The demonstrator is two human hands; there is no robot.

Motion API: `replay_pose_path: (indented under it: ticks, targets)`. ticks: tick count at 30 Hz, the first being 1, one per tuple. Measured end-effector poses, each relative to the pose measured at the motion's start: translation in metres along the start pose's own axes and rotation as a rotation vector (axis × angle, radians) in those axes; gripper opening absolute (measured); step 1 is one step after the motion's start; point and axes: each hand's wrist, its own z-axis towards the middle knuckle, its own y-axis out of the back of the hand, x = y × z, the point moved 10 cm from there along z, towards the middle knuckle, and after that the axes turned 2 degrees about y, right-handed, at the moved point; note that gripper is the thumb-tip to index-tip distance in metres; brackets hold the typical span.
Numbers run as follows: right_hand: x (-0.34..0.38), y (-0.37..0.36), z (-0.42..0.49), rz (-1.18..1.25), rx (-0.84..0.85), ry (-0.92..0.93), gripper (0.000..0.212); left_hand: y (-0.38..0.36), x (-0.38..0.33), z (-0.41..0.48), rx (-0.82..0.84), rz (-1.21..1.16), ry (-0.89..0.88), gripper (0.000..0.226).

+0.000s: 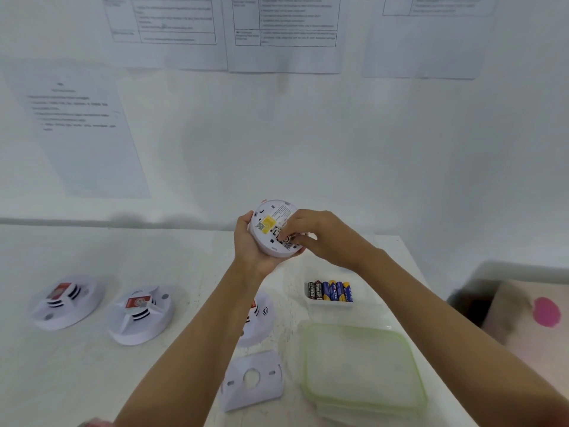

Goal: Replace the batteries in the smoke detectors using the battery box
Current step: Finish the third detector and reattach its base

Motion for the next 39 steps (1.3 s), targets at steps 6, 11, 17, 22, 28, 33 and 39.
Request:
replay_pose_path:
  ticks: [6, 11, 17, 22, 28, 33, 39]
  targets:
    - [0.003, -0.001, -0.006, -0.126, -0.002, 0.054, 0.026, -0.001, 0.002, -0.003, 0.020, 0.004, 0.021, 0.042]
    - [-0.005, -0.003, -0.013, -0.005, -0.046, -0.007, 0.018, -0.008, 0.008, -0.006, 0.067, 0.027, 0.036, 0.039]
    - [-0.022, -0.007, -0.016, 0.138, -0.091, -0.142, 0.015, 0.001, 0.015, -0.003, 0.030, 0.024, 0.058, 0.037]
    - [-0.033, -0.006, -0.016, 0.277, -0.127, -0.243, 0.012, 0.003, 0.014, -0.001, 0.014, 0.015, 0.034, 0.032]
    - [-0.022, -0.011, -0.016, 0.133, -0.068, -0.135, 0.018, 0.005, 0.013, -0.004, 0.016, 0.007, 0.032, 0.036]
    - [-0.010, -0.008, -0.017, 0.058, -0.075, -0.057, 0.018, 0.005, 0.006, -0.002, 0.007, 0.046, 0.004, 0.034]
    - [-0.006, -0.014, -0.014, -0.059, 0.068, -0.006, 0.025, 0.007, -0.001, 0.000, -0.044, 0.056, -0.034, 0.034]
